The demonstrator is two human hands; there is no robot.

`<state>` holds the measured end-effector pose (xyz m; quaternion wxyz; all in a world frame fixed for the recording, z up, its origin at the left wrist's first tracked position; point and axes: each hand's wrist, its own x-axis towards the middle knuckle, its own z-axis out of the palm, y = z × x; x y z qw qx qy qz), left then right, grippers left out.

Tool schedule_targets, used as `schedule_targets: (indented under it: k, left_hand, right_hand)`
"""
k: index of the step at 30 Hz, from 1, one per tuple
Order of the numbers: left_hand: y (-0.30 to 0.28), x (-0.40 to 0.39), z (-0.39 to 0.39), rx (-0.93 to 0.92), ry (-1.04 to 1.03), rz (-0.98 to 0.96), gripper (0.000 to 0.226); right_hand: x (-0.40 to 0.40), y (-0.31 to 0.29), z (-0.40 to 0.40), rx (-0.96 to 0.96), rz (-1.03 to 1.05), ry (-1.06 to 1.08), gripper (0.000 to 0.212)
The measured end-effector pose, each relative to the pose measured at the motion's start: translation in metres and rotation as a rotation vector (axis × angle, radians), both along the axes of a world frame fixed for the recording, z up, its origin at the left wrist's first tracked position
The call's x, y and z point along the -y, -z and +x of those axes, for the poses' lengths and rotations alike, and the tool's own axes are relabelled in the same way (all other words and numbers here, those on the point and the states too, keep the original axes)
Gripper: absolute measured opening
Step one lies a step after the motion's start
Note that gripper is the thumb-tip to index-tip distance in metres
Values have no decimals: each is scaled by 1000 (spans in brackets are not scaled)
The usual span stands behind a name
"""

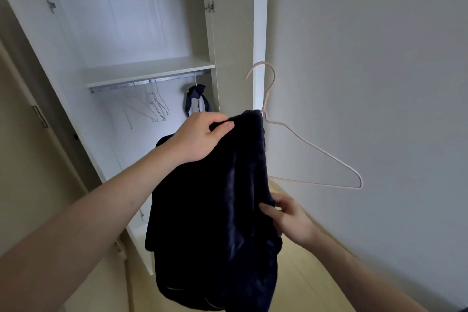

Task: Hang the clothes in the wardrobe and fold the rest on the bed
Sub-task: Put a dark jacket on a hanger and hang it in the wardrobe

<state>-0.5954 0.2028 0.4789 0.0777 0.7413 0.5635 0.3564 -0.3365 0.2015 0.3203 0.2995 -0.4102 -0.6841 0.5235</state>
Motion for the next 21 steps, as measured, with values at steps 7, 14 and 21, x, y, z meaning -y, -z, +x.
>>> schedule_targets:
  k: [7,14,21]
  left_hand:
    - [-8,3,-35,-7,-126,52,43]
    - [4,17,-69,-233,-207,50,44]
    - [24,10,-75,-518,-214,50,39]
  right_hand:
    - [-16,14,34,348,106,-82,43]
    - [-61,-6,102,551,518,286,21]
    - [-74,-104,89,314,585,510,22]
